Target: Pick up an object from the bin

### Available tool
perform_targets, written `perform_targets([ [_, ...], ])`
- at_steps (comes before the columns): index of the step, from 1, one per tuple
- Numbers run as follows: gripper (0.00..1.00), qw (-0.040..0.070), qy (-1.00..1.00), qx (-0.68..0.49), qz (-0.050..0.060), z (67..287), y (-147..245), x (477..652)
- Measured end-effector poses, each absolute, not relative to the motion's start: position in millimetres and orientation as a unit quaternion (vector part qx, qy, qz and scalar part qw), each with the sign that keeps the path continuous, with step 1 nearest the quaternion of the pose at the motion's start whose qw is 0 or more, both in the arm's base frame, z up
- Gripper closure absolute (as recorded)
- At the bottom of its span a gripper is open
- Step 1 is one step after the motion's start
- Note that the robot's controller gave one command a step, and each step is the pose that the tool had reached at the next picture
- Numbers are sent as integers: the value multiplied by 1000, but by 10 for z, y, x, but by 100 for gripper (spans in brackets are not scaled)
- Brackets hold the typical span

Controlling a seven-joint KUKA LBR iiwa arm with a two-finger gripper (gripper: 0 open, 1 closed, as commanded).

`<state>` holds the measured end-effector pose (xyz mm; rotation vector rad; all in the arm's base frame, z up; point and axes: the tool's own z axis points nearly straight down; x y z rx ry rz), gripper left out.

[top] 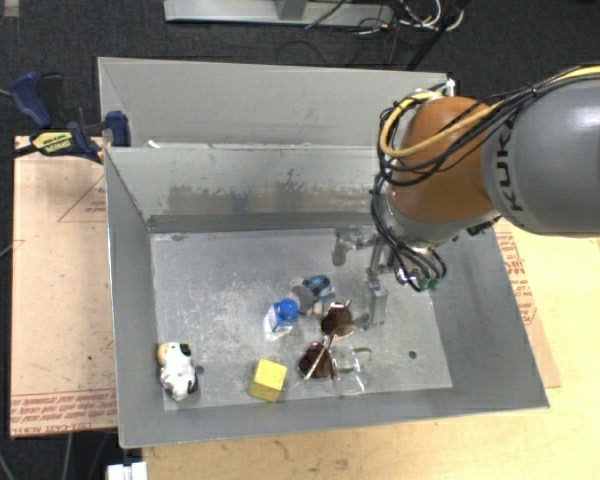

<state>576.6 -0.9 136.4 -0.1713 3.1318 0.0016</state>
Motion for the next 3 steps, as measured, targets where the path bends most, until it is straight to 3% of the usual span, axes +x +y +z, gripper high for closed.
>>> perform_targets([
  [1, 0, 1, 1000, -28, 1, 701, 184, 5739],
  [2, 100, 2, 999, 45, 2, 720, 157, 5799],
  [3, 100, 2, 999, 45, 1, 721, 158, 5799],
])
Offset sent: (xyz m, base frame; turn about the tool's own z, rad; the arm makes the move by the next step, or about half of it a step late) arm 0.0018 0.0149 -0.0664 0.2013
